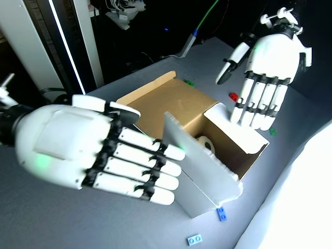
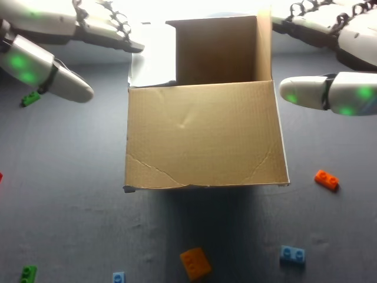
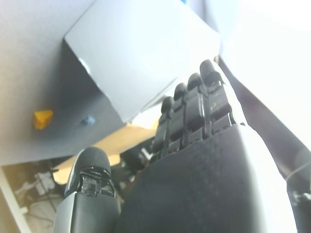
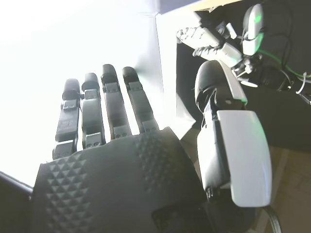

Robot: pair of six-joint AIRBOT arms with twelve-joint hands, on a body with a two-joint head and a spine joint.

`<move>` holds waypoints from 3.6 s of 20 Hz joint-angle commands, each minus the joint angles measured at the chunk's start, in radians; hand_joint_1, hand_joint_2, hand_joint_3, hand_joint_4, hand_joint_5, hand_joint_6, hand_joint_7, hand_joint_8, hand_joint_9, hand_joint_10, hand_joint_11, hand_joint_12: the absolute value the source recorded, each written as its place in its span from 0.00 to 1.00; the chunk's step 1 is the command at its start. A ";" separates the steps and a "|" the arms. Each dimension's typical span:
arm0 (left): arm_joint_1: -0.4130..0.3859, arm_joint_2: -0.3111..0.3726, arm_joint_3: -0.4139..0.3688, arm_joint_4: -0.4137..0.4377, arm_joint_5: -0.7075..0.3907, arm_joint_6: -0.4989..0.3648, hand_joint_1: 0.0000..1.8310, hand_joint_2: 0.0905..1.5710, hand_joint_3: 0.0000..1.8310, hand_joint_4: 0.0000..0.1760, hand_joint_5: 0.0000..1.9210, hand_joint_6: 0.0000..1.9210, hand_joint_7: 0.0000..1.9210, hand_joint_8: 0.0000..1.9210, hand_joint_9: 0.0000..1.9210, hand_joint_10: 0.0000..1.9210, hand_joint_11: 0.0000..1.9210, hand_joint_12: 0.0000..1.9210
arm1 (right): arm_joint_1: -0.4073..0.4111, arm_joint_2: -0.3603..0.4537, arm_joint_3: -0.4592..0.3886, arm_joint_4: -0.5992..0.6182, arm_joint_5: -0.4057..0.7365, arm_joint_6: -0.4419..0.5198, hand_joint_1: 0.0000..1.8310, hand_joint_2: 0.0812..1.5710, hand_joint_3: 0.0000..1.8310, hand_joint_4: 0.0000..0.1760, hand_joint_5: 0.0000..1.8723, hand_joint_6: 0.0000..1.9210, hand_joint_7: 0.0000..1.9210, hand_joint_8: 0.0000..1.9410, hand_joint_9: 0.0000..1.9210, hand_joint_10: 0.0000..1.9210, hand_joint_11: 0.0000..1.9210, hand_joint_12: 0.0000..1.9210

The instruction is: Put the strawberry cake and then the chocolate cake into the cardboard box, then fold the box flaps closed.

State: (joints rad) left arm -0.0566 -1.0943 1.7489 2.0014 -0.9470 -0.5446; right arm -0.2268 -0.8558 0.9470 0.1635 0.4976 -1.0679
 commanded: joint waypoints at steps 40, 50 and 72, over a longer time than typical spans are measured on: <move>0.393 0.102 -0.137 -0.308 -0.203 0.153 0.00 0.78 0.00 0.07 0.04 0.00 0.06 0.00 0.06 0.00 0.00 0.27 | 0.023 0.072 -0.008 -0.159 0.031 0.041 0.00 0.80 0.00 0.00 0.06 0.00 0.09 0.00 0.06 0.00 0.00 0.20; 0.386 0.155 -0.304 -0.372 -0.203 0.159 0.00 0.78 0.00 0.07 0.03 0.00 0.06 0.00 0.06 0.00 0.00 0.26 | -0.031 0.317 -0.106 0.221 -0.092 0.044 0.00 0.80 0.00 0.00 0.05 0.00 0.08 0.00 0.06 0.00 0.00 0.19; -0.026 0.007 -0.140 -0.354 -0.159 -0.008 0.00 0.79 0.00 0.11 0.03 0.00 0.06 0.00 0.07 0.00 0.00 0.29 | -0.044 0.303 -0.105 0.236 -0.091 0.036 0.00 0.79 0.00 0.00 0.05 0.00 0.08 0.00 0.06 0.00 0.00 0.17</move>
State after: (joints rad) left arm -0.0677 -1.1084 1.6165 1.7462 -1.1110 -0.5507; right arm -0.2798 -0.5659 0.8375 0.3996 0.2928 -1.0328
